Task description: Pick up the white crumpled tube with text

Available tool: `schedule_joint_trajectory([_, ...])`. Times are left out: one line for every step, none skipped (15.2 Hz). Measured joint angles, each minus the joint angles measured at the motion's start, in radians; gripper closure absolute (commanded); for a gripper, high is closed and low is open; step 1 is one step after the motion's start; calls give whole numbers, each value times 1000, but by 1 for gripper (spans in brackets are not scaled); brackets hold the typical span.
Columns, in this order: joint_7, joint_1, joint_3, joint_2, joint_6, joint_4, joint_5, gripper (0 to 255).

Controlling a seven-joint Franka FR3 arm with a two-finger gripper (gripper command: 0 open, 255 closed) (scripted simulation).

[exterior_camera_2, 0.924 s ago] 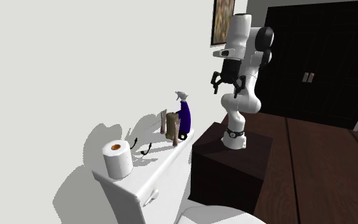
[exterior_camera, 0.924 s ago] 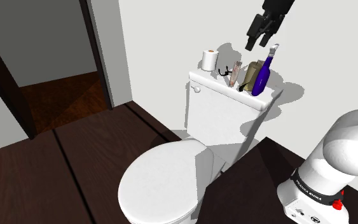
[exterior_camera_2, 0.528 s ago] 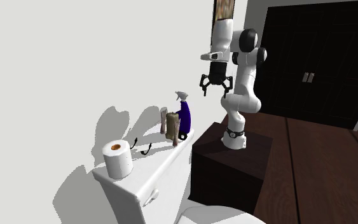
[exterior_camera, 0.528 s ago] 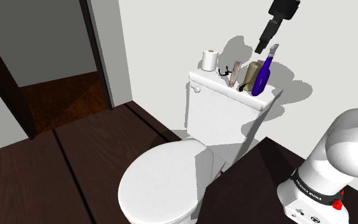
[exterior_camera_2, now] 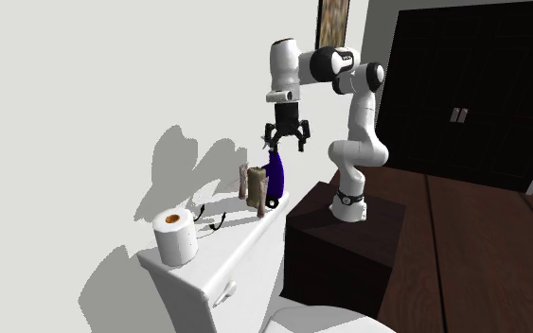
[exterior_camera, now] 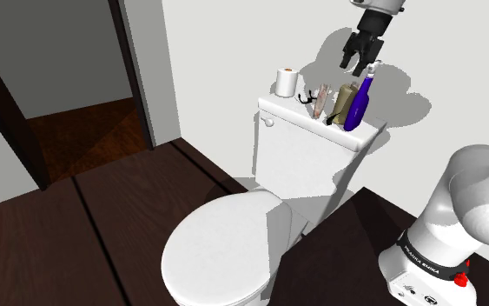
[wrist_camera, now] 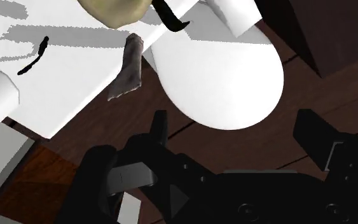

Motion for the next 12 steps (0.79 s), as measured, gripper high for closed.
schedule_joint_trajectory([-100, 33, -51, 43, -4, 35, 10, 0])
schedule_joint_trajectory([-200, 67, -98, 86, -9, 69, 23, 0])
schedule_joint_trajectory([-300, 104, -147, 139, -17, 112, 44, 0])
schedule_joint_trajectory([-402, 137, -195, 188, -29, 150, 65, 0])
schedule_joint_trajectory([-510, 173, -250, 254, -40, 200, 99, 0])
schedule_joint_trajectory([-624, 210, -308, 339, -56, 262, 148, 0])
schedule_joint_trajectory([-731, 231, -347, 406, -72, 303, 191, 0])
schedule_joint_trajectory([-793, 237, -364, 440, -75, 317, 213, 0])
schedule_joint_trajectory([-824, 239, -371, 457, -69, 317, 225, 0])
schedule_joint_trajectory([-844, 239, -376, 471, -60, 314, 235, 0])
schedule_joint_trajectory([-854, 239, -377, 474, -51, 305, 237, 0])
schedule_joint_trajectory([-859, 239, -377, 475, -39, 294, 238, 0])
